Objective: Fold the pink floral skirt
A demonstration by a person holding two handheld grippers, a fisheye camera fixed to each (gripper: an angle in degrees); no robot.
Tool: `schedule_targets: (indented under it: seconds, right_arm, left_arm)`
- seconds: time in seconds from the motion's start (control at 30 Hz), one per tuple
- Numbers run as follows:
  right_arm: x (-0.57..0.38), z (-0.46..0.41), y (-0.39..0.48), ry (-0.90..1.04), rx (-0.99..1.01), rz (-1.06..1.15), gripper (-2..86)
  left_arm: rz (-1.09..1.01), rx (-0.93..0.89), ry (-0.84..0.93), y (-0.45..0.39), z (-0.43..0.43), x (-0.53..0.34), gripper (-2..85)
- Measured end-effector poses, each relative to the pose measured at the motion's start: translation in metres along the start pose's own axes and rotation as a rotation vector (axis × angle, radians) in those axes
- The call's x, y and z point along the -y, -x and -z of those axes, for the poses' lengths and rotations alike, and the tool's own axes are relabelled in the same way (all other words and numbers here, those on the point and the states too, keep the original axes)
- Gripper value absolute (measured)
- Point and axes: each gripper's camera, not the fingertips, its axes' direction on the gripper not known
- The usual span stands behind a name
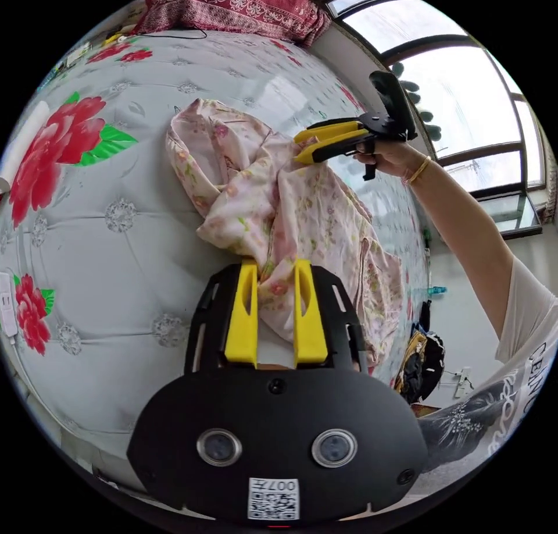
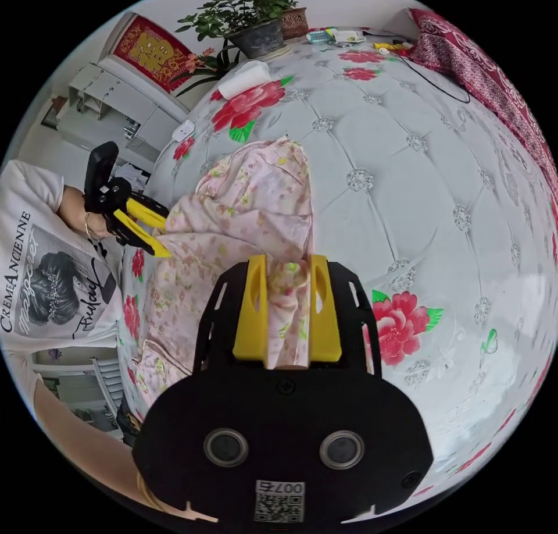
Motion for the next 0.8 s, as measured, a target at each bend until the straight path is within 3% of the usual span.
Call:
schedule_targets:
  seconds: [0.13,0.37,0.8]
  right_arm:
    - [-0.013,0.003,-0.004,0.002,0.030,0.005,2.9]
    - [-0.042,0.028,-0.002,-0.118,0.089,-0.006,0.2]
    - [-0.187,0.117,0.118,-0.312,-0.074,-0.014,-0.1]
  left_arm:
    - [0.133,-0.137,-0.065,0.022,-0.007,-0.020,-0.3]
    - [0.027,-0.034,-0.151,-0.024,0.000,-0.061,-0.8]
    - [-0.696,0.401,-0.239,-0.260,-0.027,-0.208,-0.8]
